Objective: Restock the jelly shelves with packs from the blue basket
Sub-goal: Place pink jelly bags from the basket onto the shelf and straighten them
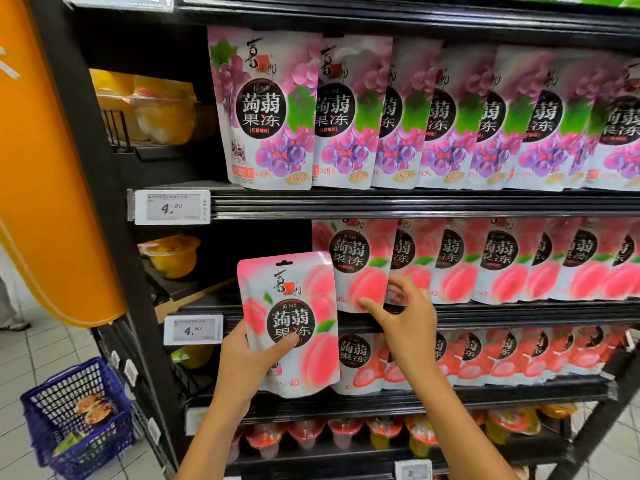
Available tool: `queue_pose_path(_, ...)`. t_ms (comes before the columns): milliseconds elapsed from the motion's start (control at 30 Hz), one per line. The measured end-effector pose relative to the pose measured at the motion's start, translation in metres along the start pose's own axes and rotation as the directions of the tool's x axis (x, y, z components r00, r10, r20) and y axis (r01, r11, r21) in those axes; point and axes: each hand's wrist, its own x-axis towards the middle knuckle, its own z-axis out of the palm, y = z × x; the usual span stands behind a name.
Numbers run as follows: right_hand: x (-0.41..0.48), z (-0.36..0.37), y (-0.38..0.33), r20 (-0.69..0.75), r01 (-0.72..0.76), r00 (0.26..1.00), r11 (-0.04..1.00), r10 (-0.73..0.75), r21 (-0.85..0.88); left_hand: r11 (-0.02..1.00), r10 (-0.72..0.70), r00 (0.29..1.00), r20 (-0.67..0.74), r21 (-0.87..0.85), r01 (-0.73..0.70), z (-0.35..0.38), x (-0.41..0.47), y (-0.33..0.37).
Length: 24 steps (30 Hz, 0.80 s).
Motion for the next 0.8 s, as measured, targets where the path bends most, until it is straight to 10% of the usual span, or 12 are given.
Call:
queue_pose_path(533, 0.000, 0.015, 0.008, -0.161, -0.049, 0.987, 0.976, 0.015, -0.211, 1.000, 0.014, 0.999, 0.037, -0.019, -0.013, 0.001, -0.007, 0.004)
queue_pose_path(800, -0.015, -0.004, -0.005, -0.160, 0.011, 0.987, 0.997, 0.002, 0.079, 1.000, -0.004, 1.000, 0.015, -0.025, 0.005, 0.009, -0.010, 0.010)
